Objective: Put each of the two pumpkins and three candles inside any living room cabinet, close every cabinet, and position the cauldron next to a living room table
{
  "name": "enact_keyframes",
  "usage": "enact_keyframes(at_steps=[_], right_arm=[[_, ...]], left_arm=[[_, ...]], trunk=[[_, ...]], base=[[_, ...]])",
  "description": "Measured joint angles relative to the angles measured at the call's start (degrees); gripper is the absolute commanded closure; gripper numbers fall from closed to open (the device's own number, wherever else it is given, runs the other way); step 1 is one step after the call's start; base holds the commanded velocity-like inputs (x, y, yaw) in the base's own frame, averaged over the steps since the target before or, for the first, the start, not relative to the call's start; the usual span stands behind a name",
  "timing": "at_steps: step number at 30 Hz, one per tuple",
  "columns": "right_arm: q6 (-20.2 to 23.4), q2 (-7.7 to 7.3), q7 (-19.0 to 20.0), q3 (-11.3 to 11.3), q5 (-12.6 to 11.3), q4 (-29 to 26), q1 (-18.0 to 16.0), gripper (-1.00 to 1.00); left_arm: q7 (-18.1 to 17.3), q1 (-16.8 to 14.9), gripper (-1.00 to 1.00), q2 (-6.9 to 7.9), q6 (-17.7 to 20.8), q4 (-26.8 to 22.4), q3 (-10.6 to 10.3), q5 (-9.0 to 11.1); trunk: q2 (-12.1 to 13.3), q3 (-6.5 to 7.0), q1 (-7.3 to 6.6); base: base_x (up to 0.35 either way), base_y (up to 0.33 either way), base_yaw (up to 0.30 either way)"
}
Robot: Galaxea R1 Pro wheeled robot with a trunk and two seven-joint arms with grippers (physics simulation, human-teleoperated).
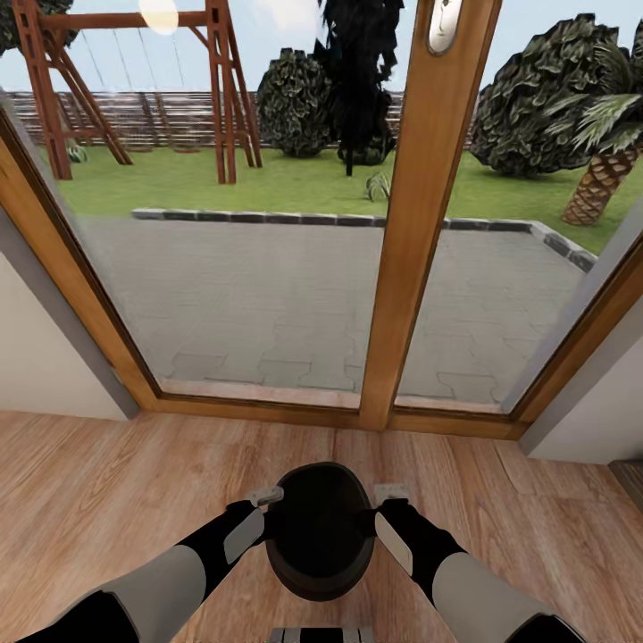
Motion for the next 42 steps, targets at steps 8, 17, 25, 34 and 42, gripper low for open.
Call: enact_keyframes(at_steps=[8, 17, 25, 34, 42], right_arm=[[0.0, 0.00, 0.0, 0.0, 0.0, 0.0, 0.0, -1.00], [0.0, 0.00, 0.0, 0.0, -0.1, 0.0, 0.0, -1.00], [0.0, 0.00, 0.0, 0.0, -0.1, 0.0, 0.0, -1.00], [0.0, 0.02, 0.0, 0.0, -0.4, 0.0, 0.0, 1.00], [0.1, 0.00, -0.1, 0.0, 0.4, 0.0, 0.0, 1.00]], left_arm=[[0.1, 0.0, -1.00, -0.04, 0.0, 0.0, -0.1, 0.0], [0.0, 0.0, -1.00, -0.01, 0.0, 0.0, 0.0, 0.1], [-0.1, 0.0, -1.00, 0.00, 0.0, 0.0, 0.0, 0.1], [-0.1, 0.0, -1.00, 0.00, 0.0, 0.0, 0.0, 0.1], [-0.1, 0.0, 1.00, 0.00, 0.0, 0.0, 0.0, 0.1]], trunk=[[0.0, -0.66, 0.08], [0.0, -0.67, 0.08], [0.0, -0.67, 0.08], [0.0, -0.67, 0.08], [0.0, -0.66, 0.07]], base=[[0.000, 0.000, 0.000], [0.000, 0.000, 0.000], [0.000, 0.000, 0.000], [0.000, 0.000, 0.000], [0.000, 0.000, 0.000]])
